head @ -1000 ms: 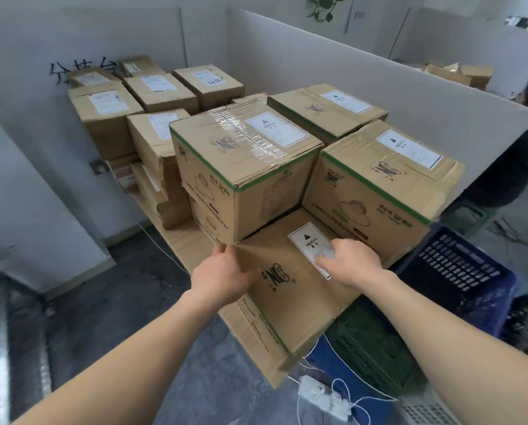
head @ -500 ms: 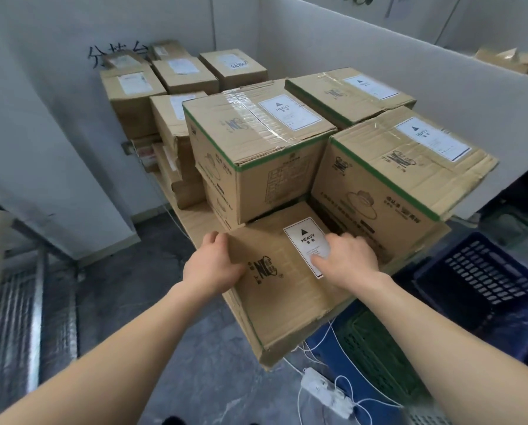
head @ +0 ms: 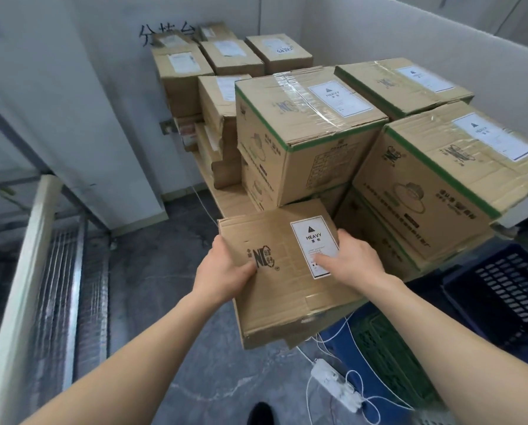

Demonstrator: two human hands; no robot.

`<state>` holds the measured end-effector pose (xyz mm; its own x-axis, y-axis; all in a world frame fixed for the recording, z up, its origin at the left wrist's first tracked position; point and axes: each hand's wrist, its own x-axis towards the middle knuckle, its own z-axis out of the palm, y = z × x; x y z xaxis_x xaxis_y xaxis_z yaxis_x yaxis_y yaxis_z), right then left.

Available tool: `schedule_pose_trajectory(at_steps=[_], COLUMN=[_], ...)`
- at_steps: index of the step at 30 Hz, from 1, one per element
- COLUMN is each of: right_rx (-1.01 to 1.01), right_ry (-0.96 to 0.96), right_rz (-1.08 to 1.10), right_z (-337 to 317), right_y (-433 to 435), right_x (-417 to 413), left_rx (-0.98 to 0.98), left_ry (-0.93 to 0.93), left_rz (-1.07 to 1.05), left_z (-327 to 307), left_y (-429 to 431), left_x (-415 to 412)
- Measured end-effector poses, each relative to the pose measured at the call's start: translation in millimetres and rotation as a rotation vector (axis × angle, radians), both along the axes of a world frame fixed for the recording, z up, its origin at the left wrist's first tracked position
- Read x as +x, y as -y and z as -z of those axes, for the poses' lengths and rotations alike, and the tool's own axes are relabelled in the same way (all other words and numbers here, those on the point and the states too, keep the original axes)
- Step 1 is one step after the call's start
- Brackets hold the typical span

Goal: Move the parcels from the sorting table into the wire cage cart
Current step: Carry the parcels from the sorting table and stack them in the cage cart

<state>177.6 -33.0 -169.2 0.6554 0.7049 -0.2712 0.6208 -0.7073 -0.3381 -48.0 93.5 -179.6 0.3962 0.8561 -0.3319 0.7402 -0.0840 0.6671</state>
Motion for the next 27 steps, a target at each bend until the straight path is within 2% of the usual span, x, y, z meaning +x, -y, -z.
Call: schedule_pose_trajectory(at_steps=[8,14,21,27], right_rx=[-0.012,-0.024,-0.019,-0.029], right_ry=[-0.067,-0.099,-0.219,-0.247], right_rz=[-0.004,-0.034,-0.145,-0.285], right_z=[0.8,2.4,14.6,19.0], right_y=[-28.4,-61.5,-117.6,-172.9], right_x=[-63.5,-129.5,-222.7,-299.1], left_rx=[-0.059,-0.106,-0.114,-0.121], left_ry=[-0.092,-0.079,-0.106,-0.084], left_rz=[-0.031,-0.127,-0.253,-0.388], left_z=[12.2,19.0,26.9,28.4], left_y=[-13.9,-29.9,-66.6,-94.8], left_x=[-71.6,-139.6,-241.5,-326.4])
